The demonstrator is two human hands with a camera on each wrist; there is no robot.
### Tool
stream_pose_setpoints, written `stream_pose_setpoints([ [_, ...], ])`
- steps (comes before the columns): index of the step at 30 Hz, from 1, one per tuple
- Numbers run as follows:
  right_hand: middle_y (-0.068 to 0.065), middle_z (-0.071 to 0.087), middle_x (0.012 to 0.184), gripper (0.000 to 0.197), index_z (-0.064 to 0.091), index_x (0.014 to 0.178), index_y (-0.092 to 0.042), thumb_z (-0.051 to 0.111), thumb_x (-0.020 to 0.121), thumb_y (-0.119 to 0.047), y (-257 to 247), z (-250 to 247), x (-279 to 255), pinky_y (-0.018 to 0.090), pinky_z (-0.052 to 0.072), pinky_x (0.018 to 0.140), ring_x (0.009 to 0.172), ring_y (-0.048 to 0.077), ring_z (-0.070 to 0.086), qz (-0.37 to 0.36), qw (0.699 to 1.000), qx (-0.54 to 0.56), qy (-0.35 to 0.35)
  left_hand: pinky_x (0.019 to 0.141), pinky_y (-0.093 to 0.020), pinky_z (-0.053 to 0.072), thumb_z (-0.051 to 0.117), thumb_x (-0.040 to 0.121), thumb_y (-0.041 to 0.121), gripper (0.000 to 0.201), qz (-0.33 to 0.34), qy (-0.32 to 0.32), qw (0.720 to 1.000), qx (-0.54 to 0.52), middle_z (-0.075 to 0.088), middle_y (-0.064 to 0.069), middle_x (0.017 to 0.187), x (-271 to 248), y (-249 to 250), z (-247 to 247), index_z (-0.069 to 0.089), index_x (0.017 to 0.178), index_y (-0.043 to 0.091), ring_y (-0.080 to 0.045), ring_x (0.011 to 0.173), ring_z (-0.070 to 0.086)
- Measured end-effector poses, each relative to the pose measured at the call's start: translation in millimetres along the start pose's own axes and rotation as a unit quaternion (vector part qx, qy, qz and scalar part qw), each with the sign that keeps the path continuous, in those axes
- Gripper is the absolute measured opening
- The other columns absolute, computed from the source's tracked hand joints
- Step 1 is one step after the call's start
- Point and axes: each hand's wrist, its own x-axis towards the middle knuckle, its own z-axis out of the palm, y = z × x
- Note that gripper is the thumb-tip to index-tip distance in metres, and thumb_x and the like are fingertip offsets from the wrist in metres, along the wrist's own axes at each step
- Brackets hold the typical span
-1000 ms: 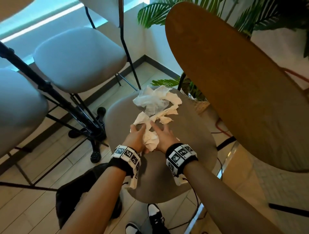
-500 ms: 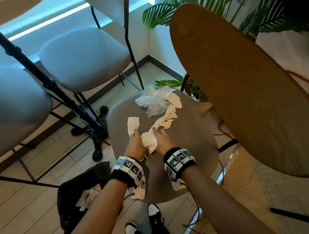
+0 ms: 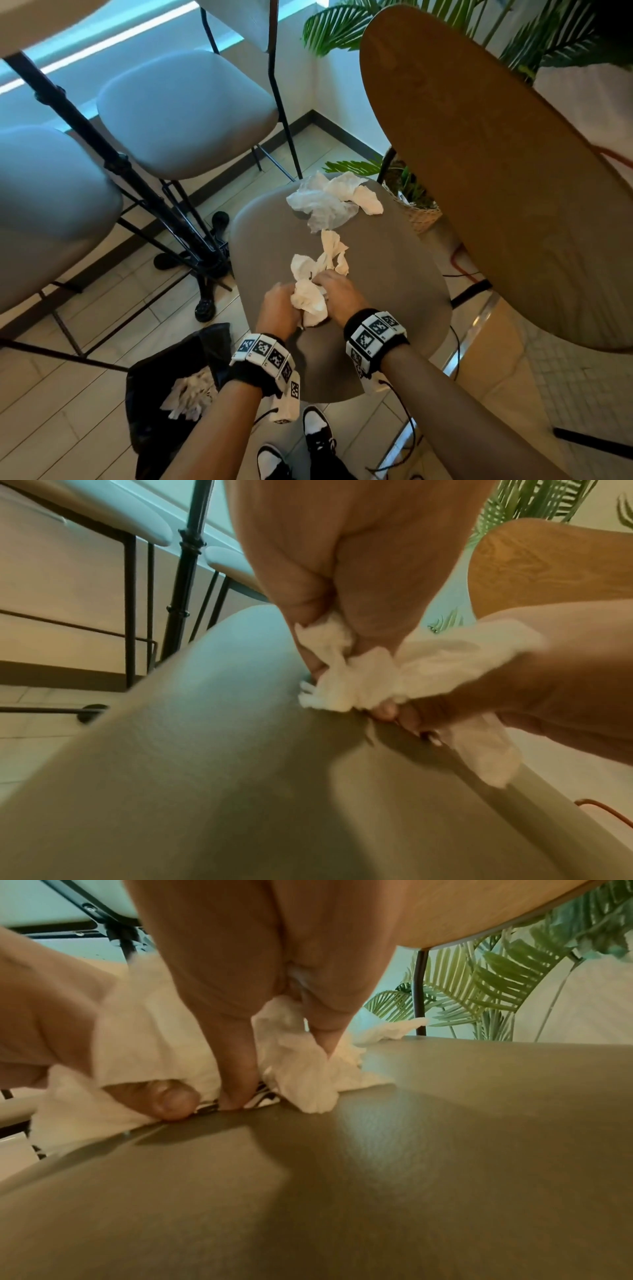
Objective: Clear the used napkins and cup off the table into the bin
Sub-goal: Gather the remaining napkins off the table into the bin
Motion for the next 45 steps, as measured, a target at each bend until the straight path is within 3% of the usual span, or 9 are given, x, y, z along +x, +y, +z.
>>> stream_pose_setpoints([
  [3,0.011,0.065,0.103,0.014,0.059,0.091,-0.017,0.058,0.081,-0.008,-3.1,0.5,-8.2,0.044,0.052,0.083,0.094,0.028,0.06,0.02,0.999,0.047,0.001,0.082,-0.026,0.043,0.062,0.079,0.006,0.004,0.019,-0.062,0.997,0.03,0.053,-0.006,0.086,1.6,-6.9,-6.7,0.065,0.081,0.007,-0.022,0.085,0.051],
  [6,0.009,0.067,0.092,0.01,0.062,0.084,-0.018,0.06,0.081,-0.008,-10.1,0.6,-20.6,0.039,0.052,0.075,0.087,0.027,0.061,0.028,0.996,0.089,0.002,0.072,-0.015,0.038,0.064,0.078,0.007,0.009,0.013,-0.067,0.998,-0.001,0.048,-0.006,0.101,0.3,-13.0,-9.7,0.066,0.087,0.005,-0.015,0.088,0.045],
  [9,0.004,0.062,0.083,0.003,0.064,0.08,-0.014,0.063,0.082,-0.012,-24.1,-11.3,-33.7,0.035,0.05,0.068,0.079,0.022,0.059,0.016,0.993,0.116,0.016,0.071,-0.024,0.043,0.066,0.079,0.015,0.008,0.032,-0.054,0.997,-0.04,0.058,-0.006,0.098,-9.5,-14.4,-18.8,0.064,0.087,0.012,-0.021,0.087,0.057],
  [14,0.007,0.065,0.081,0.006,0.065,0.08,-0.012,0.068,0.078,-0.008,-71.9,-45.8,-48.9,0.025,0.049,0.059,0.071,0.019,0.058,-0.056,0.997,0.043,-0.018,0.074,-0.028,0.052,0.072,0.073,0.015,0.073,0.075,-0.062,0.974,-0.202,0.063,-0.001,0.09,-32.0,-5.0,-64.3,0.032,0.13,0.038,-0.01,0.078,0.061],
  [20,-0.002,0.061,0.081,0.016,0.061,0.079,-0.024,0.068,0.08,-0.009,-79.6,-75.2,-56.2,0.021,0.038,0.065,0.074,0.011,0.054,-0.06,0.997,-0.035,-0.035,0.095,-0.037,0.043,0.068,0.079,0.016,0.014,0.15,-0.127,0.979,-0.06,0.056,0.009,0.086,-22.6,17.1,-70.0,0.066,0.093,0.014,-0.016,0.094,0.059],
  [25,0.0,0.064,0.079,0.017,0.062,0.078,-0.023,0.066,0.081,-0.007,-112.2,-62.4,-66.9,0.023,0.049,0.066,0.071,0.012,0.059,-0.075,0.994,-0.003,-0.082,0.065,-0.019,0.043,0.062,0.084,0.021,0.007,0.099,-0.076,0.99,-0.058,0.058,0.004,0.082,-58.8,-4.5,-87.4,0.064,0.087,0.015,-0.008,0.072,0.055],
  [35,0.018,0.063,0.112,0.018,0.061,0.103,-0.01,0.051,0.088,-0.013,-223.2,261.5,-33.8,0.041,0.047,0.091,0.104,0.034,0.058,-0.181,0.936,-0.062,-0.296,0.068,-0.032,0.045,0.058,0.081,0.006,0.013,-0.214,0.058,0.968,-0.119,0.057,0.006,0.074,-196.1,-264.5,-109.8,0.06,0.082,0.019,-0.008,0.069,0.053],
  [42,0.023,0.061,0.098,0.017,0.062,0.097,-0.004,0.047,0.09,-0.004,-133.1,478.5,36.2,0.038,0.043,0.082,0.092,0.028,0.055,-0.099,0.931,-0.043,-0.349,0.091,-0.046,0.044,0.05,0.078,-0.006,0.03,-0.254,-0.012,0.962,-0.099,0.051,-0.022,0.112,-151.7,-486.8,33.2,0.056,0.107,-0.002,-0.041,0.105,0.05],
  [45,0.024,0.057,0.123,0.031,0.055,0.119,-0.003,0.046,0.089,-0.001,-79.5,536.2,74.2,0.043,0.042,0.098,0.115,0.036,0.051,-0.073,0.931,-0.087,-0.346,0.099,-0.041,0.038,0.054,0.078,-0.006,0.063,-0.253,-0.032,0.963,-0.087,0.031,-0.019,0.138,-122.1,-546.8,85.1,0.034,0.135,0.012,-0.038,0.123,0.037],
])
